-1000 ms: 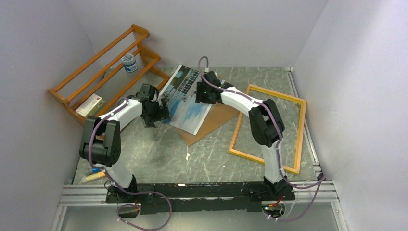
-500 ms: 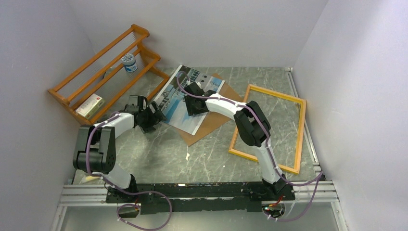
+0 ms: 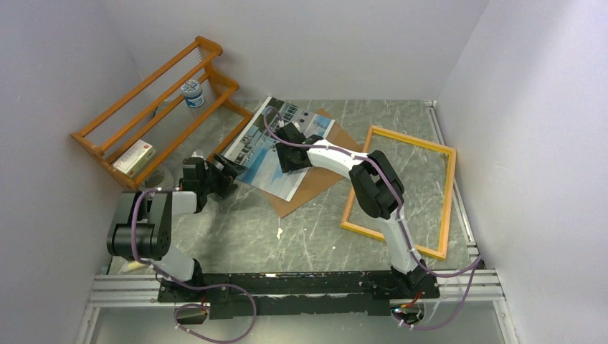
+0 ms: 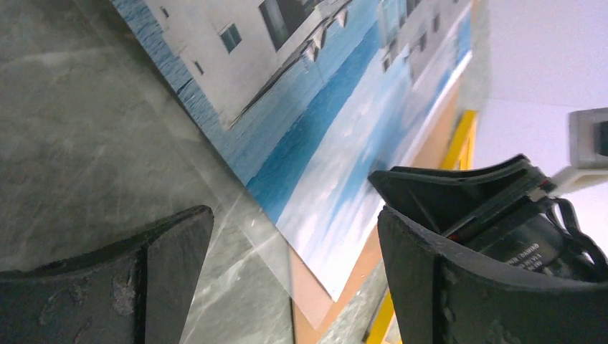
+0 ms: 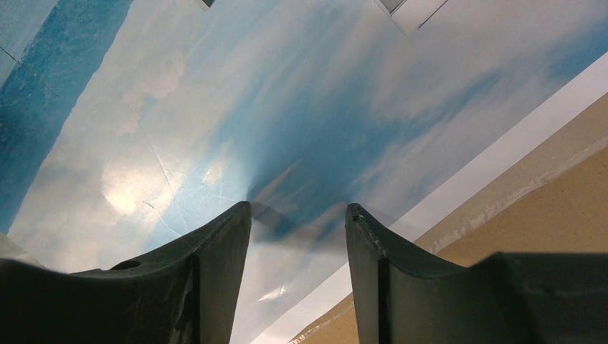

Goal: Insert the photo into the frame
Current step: Pick up the photo frame item at the center of the board.

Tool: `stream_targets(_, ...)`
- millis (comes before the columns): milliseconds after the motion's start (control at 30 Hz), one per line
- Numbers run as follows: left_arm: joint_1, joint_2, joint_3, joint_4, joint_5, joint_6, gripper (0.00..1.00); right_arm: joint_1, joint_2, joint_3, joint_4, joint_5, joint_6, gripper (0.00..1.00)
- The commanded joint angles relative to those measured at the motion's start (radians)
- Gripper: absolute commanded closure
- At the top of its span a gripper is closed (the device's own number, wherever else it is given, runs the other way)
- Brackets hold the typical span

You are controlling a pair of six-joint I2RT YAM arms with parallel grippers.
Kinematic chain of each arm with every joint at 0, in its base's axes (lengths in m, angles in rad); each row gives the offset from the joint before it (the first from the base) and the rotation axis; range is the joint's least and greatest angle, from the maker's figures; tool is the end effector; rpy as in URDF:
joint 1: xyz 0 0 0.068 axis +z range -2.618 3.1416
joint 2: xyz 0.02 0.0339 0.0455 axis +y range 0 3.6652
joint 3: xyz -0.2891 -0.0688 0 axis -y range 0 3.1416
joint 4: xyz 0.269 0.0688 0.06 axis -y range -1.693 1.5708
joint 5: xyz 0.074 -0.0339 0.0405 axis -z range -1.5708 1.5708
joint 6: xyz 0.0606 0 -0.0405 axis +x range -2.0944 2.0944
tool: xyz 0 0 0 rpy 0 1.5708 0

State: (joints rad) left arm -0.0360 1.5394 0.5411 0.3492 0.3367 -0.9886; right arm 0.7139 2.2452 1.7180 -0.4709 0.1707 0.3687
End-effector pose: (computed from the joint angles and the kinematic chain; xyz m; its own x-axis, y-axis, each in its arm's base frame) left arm 0.3107 -0.0312 0.1295 -0.5802 -0.7680 -0.2712 -0.3413 0.5316 -0.7752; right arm 0.4116 0.3430 0.1434 -0.8000 -0.2232 -0.5569 -0.3081 0.9493 0.0621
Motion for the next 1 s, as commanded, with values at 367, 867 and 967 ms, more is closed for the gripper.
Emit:
stream_targets(367, 0.027, 0.32, -0.21, 0.791, 0.058, -0.408, 0.1, -0.007, 0.09, -0.141, -0.114, -0.168, 0.021, 0.48)
stream_targets(867, 0.028, 0.333, -0.214, 0.904, 0.131, -0.448, 0.57, -0.022, 0.077, -0.158, -0.086, -0.209, 0.045, 0.5)
stream_targets(967, 0.029, 0.225, -0.189, 0.74, 0.185, -0.374, 0.6, -0.031, 0.077, -0.162, -0.078, -0.2, 0.029, 0.5)
